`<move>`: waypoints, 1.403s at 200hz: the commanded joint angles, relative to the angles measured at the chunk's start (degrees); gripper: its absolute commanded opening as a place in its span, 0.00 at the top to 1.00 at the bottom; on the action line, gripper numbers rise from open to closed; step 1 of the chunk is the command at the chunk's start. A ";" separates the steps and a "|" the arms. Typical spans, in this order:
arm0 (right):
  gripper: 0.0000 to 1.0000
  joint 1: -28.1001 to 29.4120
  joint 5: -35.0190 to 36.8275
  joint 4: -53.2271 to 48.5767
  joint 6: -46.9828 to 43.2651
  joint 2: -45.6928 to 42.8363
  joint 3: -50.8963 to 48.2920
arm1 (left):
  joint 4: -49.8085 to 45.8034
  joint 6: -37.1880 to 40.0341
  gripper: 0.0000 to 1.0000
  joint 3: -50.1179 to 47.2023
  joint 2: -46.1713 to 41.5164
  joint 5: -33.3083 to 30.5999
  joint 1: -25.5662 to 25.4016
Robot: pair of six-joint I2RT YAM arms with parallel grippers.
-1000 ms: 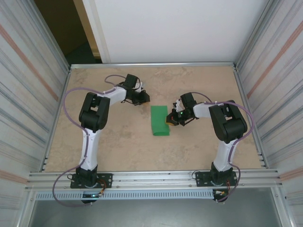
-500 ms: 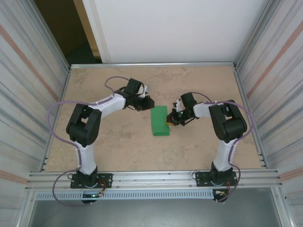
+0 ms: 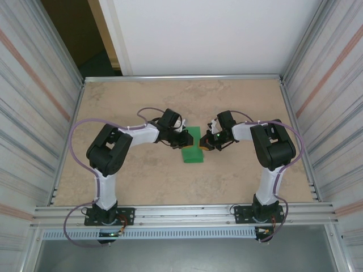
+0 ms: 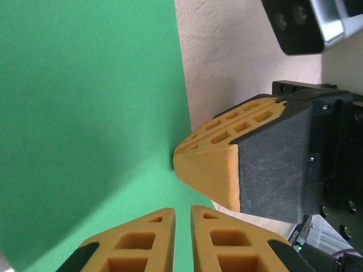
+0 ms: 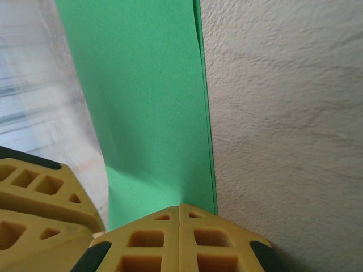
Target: Fold a paper plane with a square sheet of paper (pick it up from the middle)
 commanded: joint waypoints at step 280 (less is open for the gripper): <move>0.99 0.52 17.81 -3.97 -0.11 9.45 -6.48 | -0.21 3.29 0.91 -14.84 -5.53 5.05 7.73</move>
